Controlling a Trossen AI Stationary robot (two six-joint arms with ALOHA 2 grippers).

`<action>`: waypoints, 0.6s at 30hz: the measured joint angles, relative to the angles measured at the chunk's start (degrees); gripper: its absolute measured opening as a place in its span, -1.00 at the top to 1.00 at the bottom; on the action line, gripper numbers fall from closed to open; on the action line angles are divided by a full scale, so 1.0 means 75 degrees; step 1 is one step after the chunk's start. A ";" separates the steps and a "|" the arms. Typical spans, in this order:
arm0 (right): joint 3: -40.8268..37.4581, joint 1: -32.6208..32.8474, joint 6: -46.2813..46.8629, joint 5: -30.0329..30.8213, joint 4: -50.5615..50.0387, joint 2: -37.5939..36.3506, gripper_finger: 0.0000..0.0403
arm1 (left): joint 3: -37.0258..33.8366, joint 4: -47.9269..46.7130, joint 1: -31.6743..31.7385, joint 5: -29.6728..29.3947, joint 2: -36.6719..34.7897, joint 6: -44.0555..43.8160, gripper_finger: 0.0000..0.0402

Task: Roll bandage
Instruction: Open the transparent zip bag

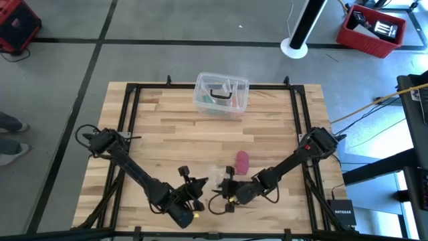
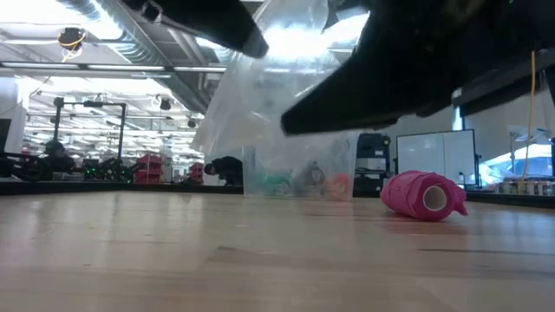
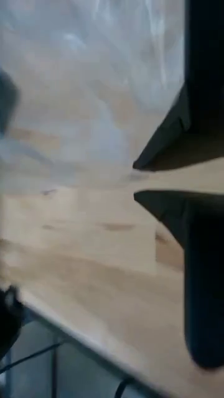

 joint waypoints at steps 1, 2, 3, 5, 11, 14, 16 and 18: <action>0.0003 0.0000 -0.0090 -0.0031 -0.0117 -0.0002 0.64 | 0.0000 -0.0117 0.0008 -0.0017 0.0000 -0.0128 0.99; 0.0004 0.0003 -0.0271 -0.0029 -0.0333 -0.0055 0.55 | 0.0002 -0.0237 0.0022 -0.0043 0.0000 -0.0288 0.99; 0.0025 0.0011 -0.0505 -0.0045 -0.0684 -0.0163 0.45 | 0.0000 -0.0351 0.0040 -0.0081 0.0000 -0.0365 0.99; 0.0159 0.0131 -0.0810 -0.0054 -0.1553 -0.0534 0.27 | 0.0001 -0.0498 0.0040 -0.0097 0.0003 -0.0567 0.99; 0.1040 0.0532 -0.1134 0.0022 -0.3892 -0.1658 -0.07 | 0.0001 -0.0644 0.0086 -0.0104 0.0006 -0.1083 1.00; 0.1307 0.0636 -0.1978 -0.0115 -0.2693 -0.1671 -0.12 | 0.0003 -0.0623 0.0131 -0.0096 0.0006 -0.1105 1.00; 0.1349 0.0628 -0.2754 -0.0252 -0.1667 -0.1459 -0.12 | 0.0003 -0.0625 0.0131 -0.0066 0.0006 -0.1105 1.00; 0.1333 0.0535 -0.3528 -0.0118 -0.0914 -0.1229 -0.13 | 0.0003 -0.0625 0.0131 -0.0015 0.0006 -0.1100 1.00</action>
